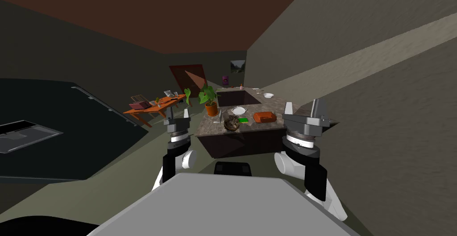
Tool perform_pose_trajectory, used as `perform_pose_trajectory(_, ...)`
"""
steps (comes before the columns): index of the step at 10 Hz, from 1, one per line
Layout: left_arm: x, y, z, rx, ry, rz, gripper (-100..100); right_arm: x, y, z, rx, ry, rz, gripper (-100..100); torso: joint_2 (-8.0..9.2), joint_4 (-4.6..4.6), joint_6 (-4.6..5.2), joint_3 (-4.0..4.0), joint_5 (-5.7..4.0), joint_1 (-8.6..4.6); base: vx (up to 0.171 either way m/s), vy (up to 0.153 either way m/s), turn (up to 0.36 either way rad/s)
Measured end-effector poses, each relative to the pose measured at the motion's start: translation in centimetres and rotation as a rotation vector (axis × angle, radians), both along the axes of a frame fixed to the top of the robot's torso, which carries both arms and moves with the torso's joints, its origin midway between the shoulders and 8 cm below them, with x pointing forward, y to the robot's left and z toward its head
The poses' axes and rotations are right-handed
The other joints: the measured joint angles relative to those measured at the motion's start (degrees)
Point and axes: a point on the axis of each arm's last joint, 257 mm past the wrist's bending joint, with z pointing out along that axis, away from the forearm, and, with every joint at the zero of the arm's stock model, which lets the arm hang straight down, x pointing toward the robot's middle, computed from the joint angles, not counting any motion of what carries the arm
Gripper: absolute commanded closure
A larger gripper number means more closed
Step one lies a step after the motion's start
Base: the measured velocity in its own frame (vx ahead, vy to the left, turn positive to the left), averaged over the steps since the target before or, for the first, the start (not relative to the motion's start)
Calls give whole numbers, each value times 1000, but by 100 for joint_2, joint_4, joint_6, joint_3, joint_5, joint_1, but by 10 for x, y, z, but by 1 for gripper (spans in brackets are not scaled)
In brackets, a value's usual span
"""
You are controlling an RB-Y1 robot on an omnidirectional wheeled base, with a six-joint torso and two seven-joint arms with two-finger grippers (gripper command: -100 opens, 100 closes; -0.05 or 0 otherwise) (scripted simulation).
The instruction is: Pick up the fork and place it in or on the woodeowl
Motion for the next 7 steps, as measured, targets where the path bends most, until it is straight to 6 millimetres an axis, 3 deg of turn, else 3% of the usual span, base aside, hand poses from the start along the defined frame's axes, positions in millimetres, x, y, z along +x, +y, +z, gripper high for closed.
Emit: perform_pose_trajectory(7,69,-18,-38,65,187,-95,-100,0,0,0,0,0,0,0,-9,-2,0,-5,-1,-3,16,-9,32)
